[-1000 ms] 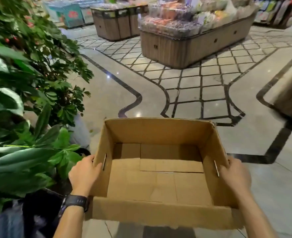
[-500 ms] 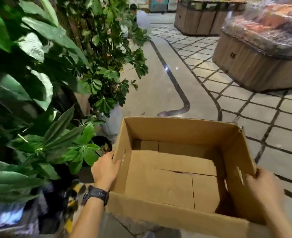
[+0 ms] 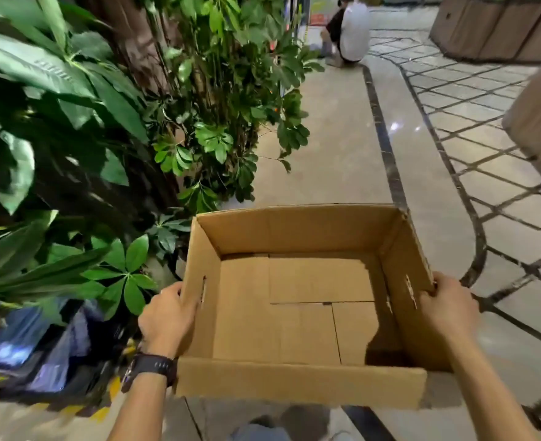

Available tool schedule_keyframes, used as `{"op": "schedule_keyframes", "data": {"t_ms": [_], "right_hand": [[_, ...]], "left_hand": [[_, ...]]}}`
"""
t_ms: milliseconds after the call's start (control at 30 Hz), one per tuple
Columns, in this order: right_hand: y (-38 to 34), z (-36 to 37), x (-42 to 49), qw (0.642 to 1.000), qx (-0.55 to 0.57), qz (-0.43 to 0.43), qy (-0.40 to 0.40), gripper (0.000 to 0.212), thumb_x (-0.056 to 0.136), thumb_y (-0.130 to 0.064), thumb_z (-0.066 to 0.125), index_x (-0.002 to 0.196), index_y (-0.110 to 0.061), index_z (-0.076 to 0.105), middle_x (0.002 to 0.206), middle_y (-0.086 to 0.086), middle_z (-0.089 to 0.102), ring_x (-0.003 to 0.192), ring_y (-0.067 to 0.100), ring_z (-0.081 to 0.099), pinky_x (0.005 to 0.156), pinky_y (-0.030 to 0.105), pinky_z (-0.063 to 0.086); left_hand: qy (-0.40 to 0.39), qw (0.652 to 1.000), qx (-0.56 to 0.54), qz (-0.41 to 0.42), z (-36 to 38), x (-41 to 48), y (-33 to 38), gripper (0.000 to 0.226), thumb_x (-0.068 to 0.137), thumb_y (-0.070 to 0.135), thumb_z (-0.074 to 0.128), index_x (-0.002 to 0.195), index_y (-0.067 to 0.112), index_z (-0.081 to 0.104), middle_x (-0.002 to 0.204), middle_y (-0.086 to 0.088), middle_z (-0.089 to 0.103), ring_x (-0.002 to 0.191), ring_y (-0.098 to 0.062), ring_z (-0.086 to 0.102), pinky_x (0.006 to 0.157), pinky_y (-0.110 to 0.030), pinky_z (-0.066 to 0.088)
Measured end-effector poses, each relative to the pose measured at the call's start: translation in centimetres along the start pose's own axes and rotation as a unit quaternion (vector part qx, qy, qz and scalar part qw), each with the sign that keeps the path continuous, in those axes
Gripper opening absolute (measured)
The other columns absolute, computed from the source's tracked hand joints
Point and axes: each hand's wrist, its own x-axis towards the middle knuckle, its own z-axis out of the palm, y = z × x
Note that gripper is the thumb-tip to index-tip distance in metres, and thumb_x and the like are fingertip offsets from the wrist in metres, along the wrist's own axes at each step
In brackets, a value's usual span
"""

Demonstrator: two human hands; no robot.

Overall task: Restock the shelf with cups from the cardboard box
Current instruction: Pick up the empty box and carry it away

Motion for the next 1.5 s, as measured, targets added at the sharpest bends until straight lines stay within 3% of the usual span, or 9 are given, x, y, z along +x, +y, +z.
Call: {"op": "schedule_keyframes", "data": {"t_ms": [67,267,467,600,767,1000,1233,1333,1500], "right_hand": [[-0.9,-0.6,3.8,0.999,-0.031,-0.032,-0.018,0.010,0.091,-0.009,0.054,0.090,-0.018,0.057,0.078,0.005,0.055,0.065,0.020,0.044,0.061,0.029,0.031],[-3.5,0.5,13.6,0.989,-0.017,-0.131,-0.064,0.021,0.087,-0.008,0.056,0.105,-0.009,0.067,0.092,0.017,0.068,0.086,0.038,0.063,0.066,0.032,0.043],[-7.5,3.3,22.5,0.979,-0.025,-0.185,-0.081,0.023,0.084,-0.005,0.055,0.103,-0.011,0.067,0.089,0.014,0.068,0.074,0.032,0.058,0.062,0.032,0.044],[-10.0,4.0,27.9,0.970,-0.041,-0.219,-0.101,0.021,0.084,-0.003,0.052,0.099,-0.011,0.065,0.087,0.015,0.067,0.068,0.027,0.047,0.056,0.028,0.034],[-14.2,6.0,32.5,0.950,-0.063,-0.272,-0.142,0.019,0.088,-0.005,0.054,0.101,-0.010,0.066,0.089,0.015,0.066,0.070,0.029,0.048,0.058,0.027,0.032],[-18.2,10.6,40.0,0.907,-0.023,-0.349,-0.235,0.015,0.089,-0.011,0.057,0.100,-0.009,0.067,0.088,0.018,0.067,0.070,0.029,0.048,0.062,0.029,0.036],[-20.8,11.4,48.8,0.866,-0.052,-0.412,-0.279,0.015,0.088,-0.010,0.054,0.098,-0.010,0.065,0.076,0.006,0.053,0.068,0.027,0.045,0.061,0.028,0.034],[-21.8,12.3,50.6,0.844,-0.074,-0.443,-0.294,0.016,0.087,-0.009,0.055,0.099,-0.010,0.065,0.075,0.006,0.053,0.068,0.027,0.046,0.058,0.027,0.035],[-22.7,15.5,50.4,0.811,-0.101,-0.472,-0.331,0.018,0.085,-0.007,0.058,0.101,-0.010,0.065,0.079,0.006,0.057,0.070,0.027,0.048,0.057,0.027,0.037]], "left_hand": [[0.022,0.999,-0.007,-0.033,0.3,-0.2,1.4,0.023,0.088,0.046,0.062,0.103,0.029,0.069,0.093,-0.007,0.072,0.089,-0.033,0.067,0.063,-0.030,0.041],[0.058,0.990,-0.007,-0.126,1.3,-0.2,4.5,0.025,0.088,0.047,0.062,0.101,0.027,0.070,0.093,-0.012,0.072,0.088,-0.037,0.066,0.064,-0.032,0.043],[0.081,0.975,-0.004,-0.205,3.5,3.8,8.1,0.025,0.084,0.046,0.064,0.103,0.032,0.070,0.094,-0.011,0.072,0.090,-0.037,0.066,0.067,-0.032,0.044],[0.072,0.971,-0.013,-0.226,4.7,5.6,11.1,0.029,0.084,0.048,0.063,0.109,0.034,0.069,0.099,-0.010,0.072,0.096,-0.038,0.065,0.073,-0.036,0.047],[0.095,0.962,-0.049,-0.250,5.2,5.8,12.9,0.025,0.089,0.047,0.060,0.106,0.032,0.070,0.093,-0.008,0.072,0.087,-0.035,0.066,0.062,-0.035,0.048],[0.131,0.909,-0.008,-0.395,7.2,5.2,18.6,0.022,0.089,0.042,0.060,0.105,0.030,0.070,0.090,-0.010,0.071,0.088,-0.036,0.067,0.069,-0.035,0.047],[0.160,0.875,-0.026,-0.457,9.8,5.6,27.8,0.017,0.091,0.033,0.059,0.094,0.022,0.071,0.076,-0.010,0.067,0.072,-0.035,0.063,0.063,-0.036,0.049],[0.163,0.849,-0.035,-0.501,11.1,4.8,30.9,0.017,0.092,0.027,0.060,0.101,0.018,0.072,0.073,-0.005,0.061,0.067,-0.027,0.054,0.061,-0.032,0.043],[0.165,0.814,-0.065,-0.554,14.3,2.6,31.2,0.023,0.093,0.035,0.061,0.111,0.023,0.068,0.079,0.000,0.067,0.070,-0.023,0.062,0.067,-0.035,0.055]]}}
